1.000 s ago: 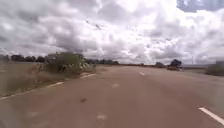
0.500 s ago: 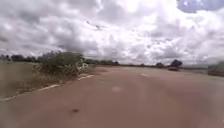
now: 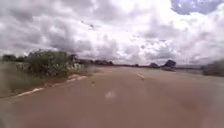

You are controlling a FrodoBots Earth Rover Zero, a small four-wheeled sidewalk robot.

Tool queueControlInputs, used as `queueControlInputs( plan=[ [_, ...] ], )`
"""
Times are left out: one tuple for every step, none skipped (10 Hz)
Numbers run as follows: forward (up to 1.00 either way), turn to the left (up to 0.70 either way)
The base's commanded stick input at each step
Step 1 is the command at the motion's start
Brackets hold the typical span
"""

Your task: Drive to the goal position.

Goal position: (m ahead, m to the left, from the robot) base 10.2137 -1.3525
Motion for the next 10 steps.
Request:
queueControlInputs(
  plan=[
    [1.00,0.00],
    [1.00,0.00],
    [1.00,0.00],
    [1.00,0.00],
    [1.00,0.00],
    [1.00,0.00],
    [1.00,-0.03],
    [1.00,-0.07],
    [1.00,-0.14],
    [1.00,-0.25]
  ],
)
